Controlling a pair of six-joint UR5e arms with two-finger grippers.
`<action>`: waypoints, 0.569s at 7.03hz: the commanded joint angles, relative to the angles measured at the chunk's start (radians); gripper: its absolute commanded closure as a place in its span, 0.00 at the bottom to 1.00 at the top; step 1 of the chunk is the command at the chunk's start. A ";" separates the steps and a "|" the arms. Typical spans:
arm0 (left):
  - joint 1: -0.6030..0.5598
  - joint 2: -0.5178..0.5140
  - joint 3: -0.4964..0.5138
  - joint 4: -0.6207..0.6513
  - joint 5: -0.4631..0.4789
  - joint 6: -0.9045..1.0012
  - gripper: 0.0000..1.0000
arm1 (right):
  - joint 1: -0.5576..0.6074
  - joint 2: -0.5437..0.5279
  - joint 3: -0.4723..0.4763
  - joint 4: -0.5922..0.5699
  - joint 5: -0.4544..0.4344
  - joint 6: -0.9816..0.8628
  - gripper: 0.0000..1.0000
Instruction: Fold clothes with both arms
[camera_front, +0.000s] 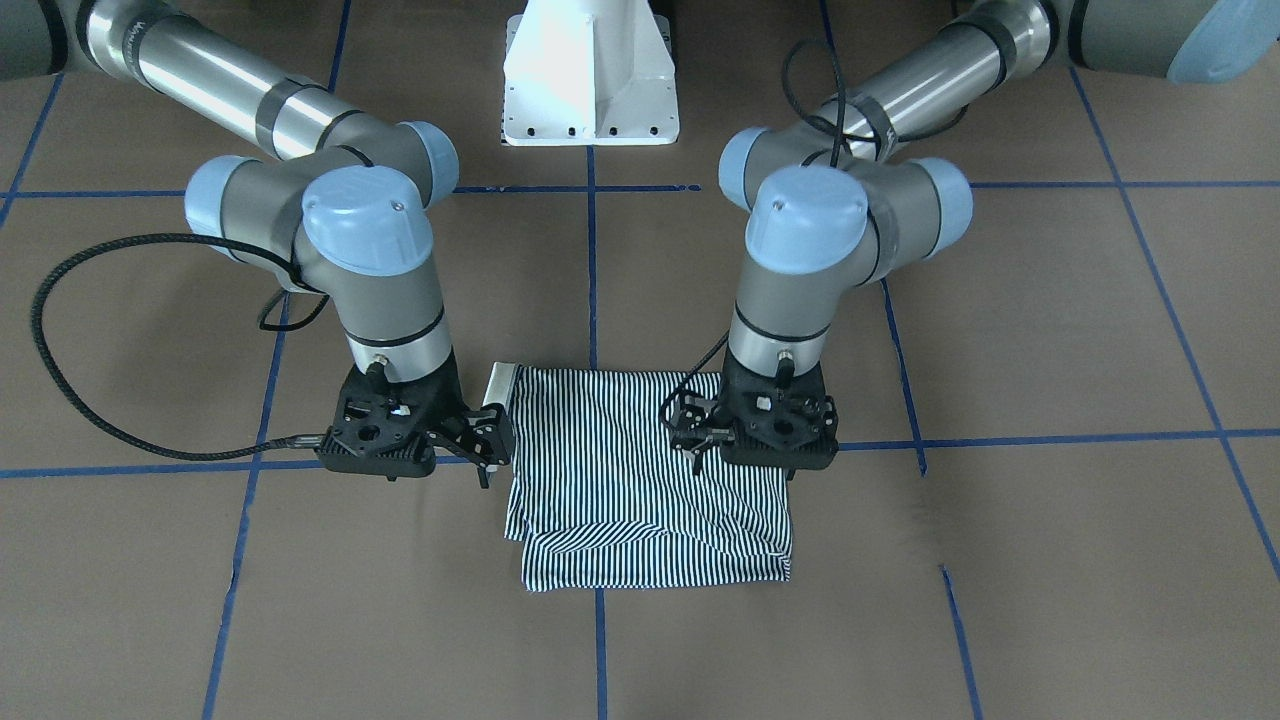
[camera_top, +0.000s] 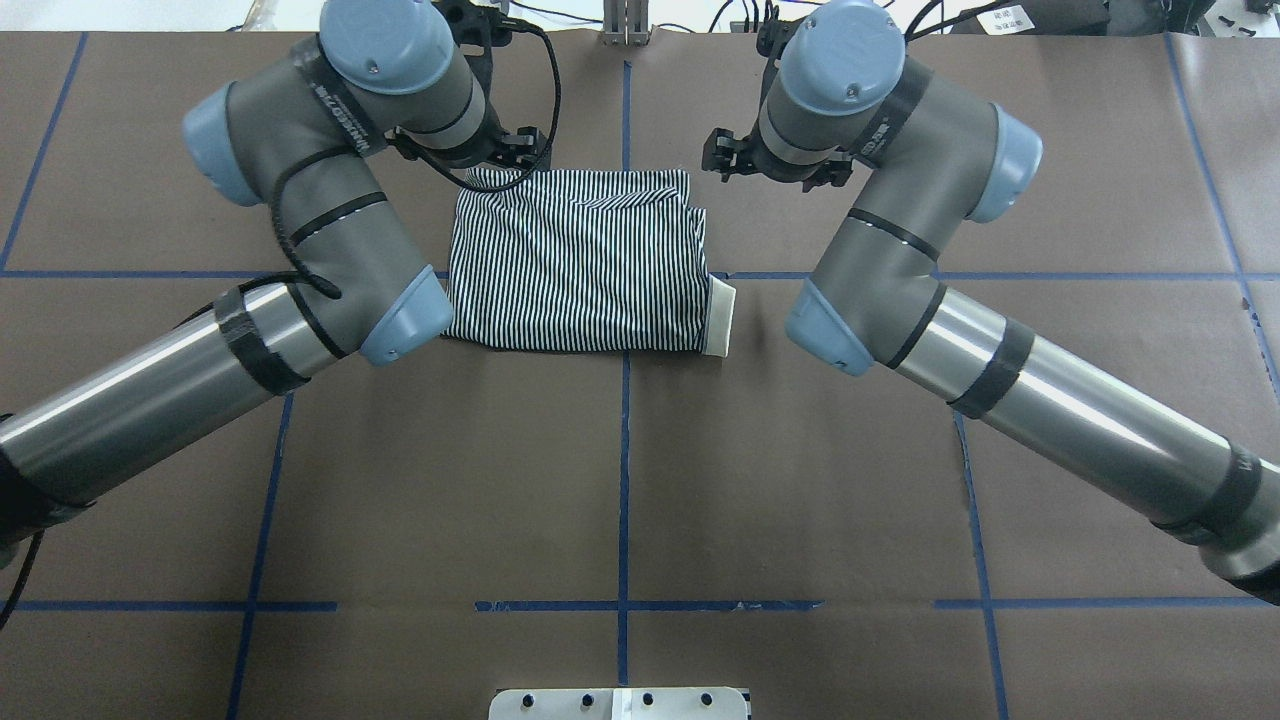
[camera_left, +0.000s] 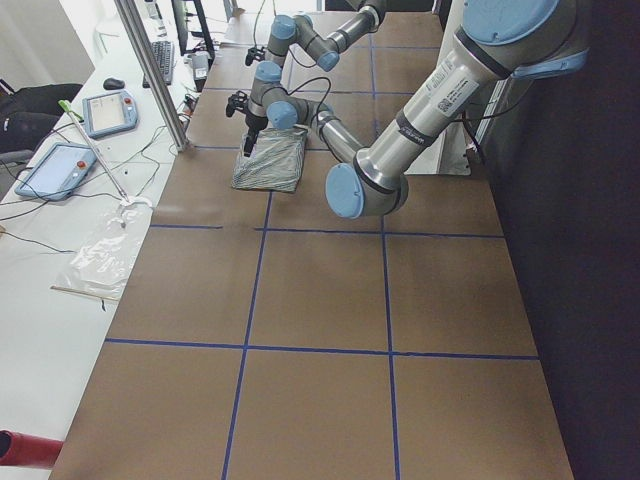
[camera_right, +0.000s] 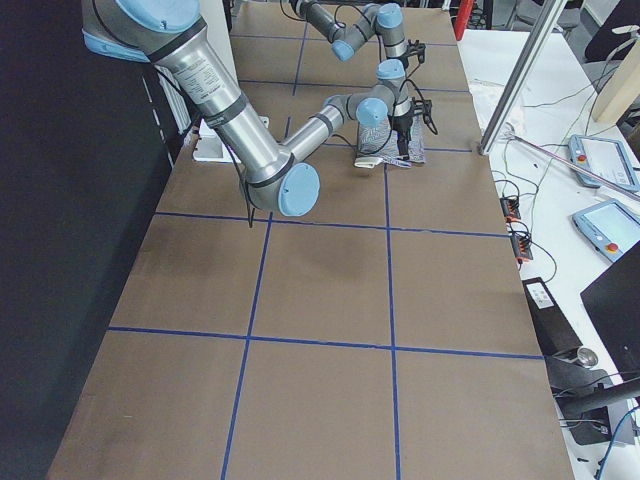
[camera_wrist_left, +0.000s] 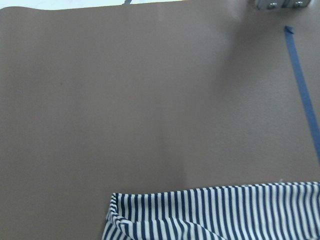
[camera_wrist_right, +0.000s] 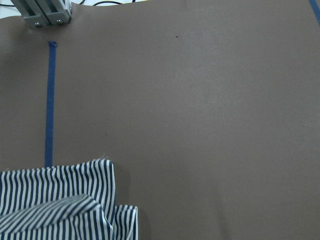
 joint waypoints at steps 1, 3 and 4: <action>-0.057 0.205 -0.406 0.204 -0.045 0.187 0.00 | 0.105 -0.178 0.310 -0.211 0.116 -0.257 0.00; -0.218 0.434 -0.576 0.231 -0.165 0.475 0.00 | 0.272 -0.464 0.484 -0.218 0.248 -0.548 0.00; -0.333 0.518 -0.578 0.227 -0.208 0.672 0.00 | 0.377 -0.592 0.498 -0.217 0.266 -0.789 0.00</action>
